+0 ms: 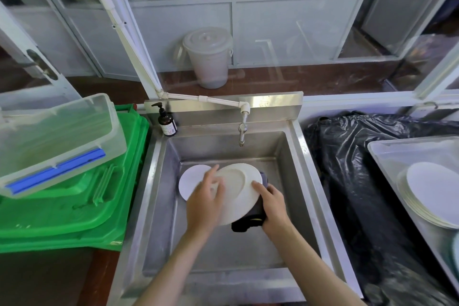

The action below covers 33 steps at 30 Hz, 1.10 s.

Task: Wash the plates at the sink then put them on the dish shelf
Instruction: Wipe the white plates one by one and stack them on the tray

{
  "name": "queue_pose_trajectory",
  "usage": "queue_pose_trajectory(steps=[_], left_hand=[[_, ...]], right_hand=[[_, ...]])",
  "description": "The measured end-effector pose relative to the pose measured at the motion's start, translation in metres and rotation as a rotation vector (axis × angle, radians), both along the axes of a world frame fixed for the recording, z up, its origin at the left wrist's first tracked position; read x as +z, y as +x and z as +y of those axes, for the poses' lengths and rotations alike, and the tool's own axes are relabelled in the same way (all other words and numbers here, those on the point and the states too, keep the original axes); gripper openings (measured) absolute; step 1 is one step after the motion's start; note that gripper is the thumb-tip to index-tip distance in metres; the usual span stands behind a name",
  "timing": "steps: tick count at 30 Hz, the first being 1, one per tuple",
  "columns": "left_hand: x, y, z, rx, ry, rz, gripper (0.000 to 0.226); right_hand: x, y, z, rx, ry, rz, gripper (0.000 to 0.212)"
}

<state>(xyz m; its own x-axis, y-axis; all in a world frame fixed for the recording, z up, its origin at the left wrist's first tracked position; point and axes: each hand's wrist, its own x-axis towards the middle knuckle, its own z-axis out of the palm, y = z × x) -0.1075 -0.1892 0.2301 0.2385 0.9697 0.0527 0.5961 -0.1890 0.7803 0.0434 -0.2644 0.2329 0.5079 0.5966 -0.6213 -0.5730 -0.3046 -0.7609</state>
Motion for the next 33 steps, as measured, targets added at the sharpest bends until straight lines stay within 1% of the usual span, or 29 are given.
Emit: queue_pose_trajectory(steps=[1, 2, 3, 4, 5, 6, 7, 8, 10, 14, 15, 17, 20, 23, 25, 26, 28, 29, 31, 33], left_hand=[[-0.002, -0.004, 0.011, 0.051, 0.017, -0.007, 0.046], [-0.005, -0.008, 0.022, 0.102, -0.017, -0.056, 0.051], [-0.003, -0.011, 0.029, 0.139, -0.151, -0.136, 0.057], [0.001, -0.013, 0.035, 0.158, -0.34, -0.238, 0.06], [0.003, -0.016, 0.039, 0.158, -0.527, -0.321, 0.061], [0.004, -0.018, 0.042, 0.131, -0.667, -0.394, 0.064], [0.005, -0.022, 0.043, 0.113, -0.747, -0.421, 0.07], [0.005, -0.026, 0.043, 0.097, -0.773, -0.44, 0.074], [0.006, -0.031, 0.043, 0.09, -0.75, -0.459, 0.076], [0.022, -0.034, 0.042, 0.073, -0.596, -0.514, 0.062], [0.026, -0.034, 0.043, 0.05, -0.54, -0.482, 0.06], [0.035, -0.032, 0.043, -0.025, -0.41, -0.353, 0.053], [0.046, -0.022, 0.037, -0.16, -0.232, -0.119, 0.038], [0.058, -0.006, 0.022, -0.247, -0.163, -0.031, 0.03], [0.06, 0.003, 0.01, -0.329, -0.135, 0.018, 0.032], [0.061, 0.007, 0.005, -0.367, -0.137, 0.044, 0.035], [0.062, 0.01, -0.003, -0.402, -0.14, 0.066, 0.035], [0.064, 0.009, -0.005, -0.402, -0.127, 0.064, 0.033], [0.066, 0.006, -0.009, -0.412, -0.069, 0.072, 0.035], [0.069, 0.005, -0.012, -0.433, -0.019, 0.104, 0.036]], right_hand=[[-0.001, 0.002, -0.005, -0.001, 0.015, 0.008, 0.04], [-0.003, 0.004, -0.009, 0.004, 0.035, 0.028, 0.038], [-0.003, 0.006, -0.013, 0.011, 0.06, 0.053, 0.035], [-0.002, 0.008, -0.016, 0.023, 0.084, 0.068, 0.035], [0.0, 0.009, -0.019, 0.043, 0.101, 0.069, 0.035], [0.0, 0.011, -0.021, 0.069, 0.107, 0.054, 0.035], [0.001, 0.012, -0.022, 0.102, 0.102, 0.023, 0.036], [0.001, 0.014, -0.024, 0.133, 0.087, -0.02, 0.037], [-0.001, 0.018, -0.027, 0.185, 0.023, -0.146, 0.039], [-0.006, 0.03, -0.031, 0.314, -0.197, -0.608, 0.04], [-0.006, 0.034, -0.031, 0.3, -0.225, -0.662, 0.037], [-0.002, 0.04, -0.029, 0.237, -0.215, -0.683, 0.031], [0.018, 0.037, -0.02, 0.138, -0.059, -0.701, 0.025], [0.047, 0.017, -0.006, 0.132, 0.18, -0.762, 0.02], [0.059, 0.002, 0.004, 0.201, 0.319, -0.846, 0.024], [0.061, -0.003, 0.008, 0.232, 0.357, -0.925, 0.029], [0.057, -0.005, 0.013, 0.227, 0.357, -1.078, 0.035], [0.053, -0.001, 0.014, 0.187, 0.33, -1.096, 0.034], [0.049, 0.009, 0.014, 0.071, 0.274, -1.002, 0.032], [0.046, 0.012, 0.013, 0.024, 0.26, -0.925, 0.033]])
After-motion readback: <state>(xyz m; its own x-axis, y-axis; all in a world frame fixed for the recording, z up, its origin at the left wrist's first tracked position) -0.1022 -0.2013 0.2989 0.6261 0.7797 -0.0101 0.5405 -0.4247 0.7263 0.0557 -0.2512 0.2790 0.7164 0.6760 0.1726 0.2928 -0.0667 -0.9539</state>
